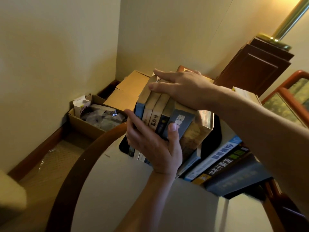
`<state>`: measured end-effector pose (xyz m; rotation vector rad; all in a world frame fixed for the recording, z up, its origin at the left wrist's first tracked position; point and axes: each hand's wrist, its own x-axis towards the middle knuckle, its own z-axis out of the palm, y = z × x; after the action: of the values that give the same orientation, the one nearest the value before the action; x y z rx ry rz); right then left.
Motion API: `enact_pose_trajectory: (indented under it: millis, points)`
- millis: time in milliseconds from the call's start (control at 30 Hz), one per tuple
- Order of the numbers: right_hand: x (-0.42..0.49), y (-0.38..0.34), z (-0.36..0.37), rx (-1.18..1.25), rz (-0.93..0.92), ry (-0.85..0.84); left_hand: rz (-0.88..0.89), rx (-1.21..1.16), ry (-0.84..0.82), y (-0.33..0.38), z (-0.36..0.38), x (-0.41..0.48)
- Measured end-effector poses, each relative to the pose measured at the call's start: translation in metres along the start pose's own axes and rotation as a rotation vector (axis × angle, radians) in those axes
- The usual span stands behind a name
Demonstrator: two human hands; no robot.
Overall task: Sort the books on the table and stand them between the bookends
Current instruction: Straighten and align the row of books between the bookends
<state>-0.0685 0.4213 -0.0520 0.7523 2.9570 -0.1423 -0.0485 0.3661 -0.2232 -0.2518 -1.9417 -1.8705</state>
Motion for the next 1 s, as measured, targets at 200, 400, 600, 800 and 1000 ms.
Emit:
enact_pose_trajectory:
  millis: [200,400,600,800,1000]
  points:
    - [-0.017,0.027,0.001,0.022,-0.059,0.056,0.027,-0.079,-0.106,-0.006,-0.017,-0.011]
    - [-0.026,0.058,-0.006,0.107,0.105,-0.065,-0.043,-0.052,-0.048,0.010,-0.003,-0.016]
    - [-0.017,0.056,0.007,0.043,0.109,-0.042,-0.048,0.007,0.056,0.013,0.012,-0.018]
    - [-0.020,0.053,0.008,-0.010,0.100,-0.017,-0.019,0.013,0.085,0.012,0.014,-0.019]
    - [-0.021,0.051,0.010,-0.020,0.112,0.003,-0.035,-0.003,0.079,0.012,0.013,-0.020]
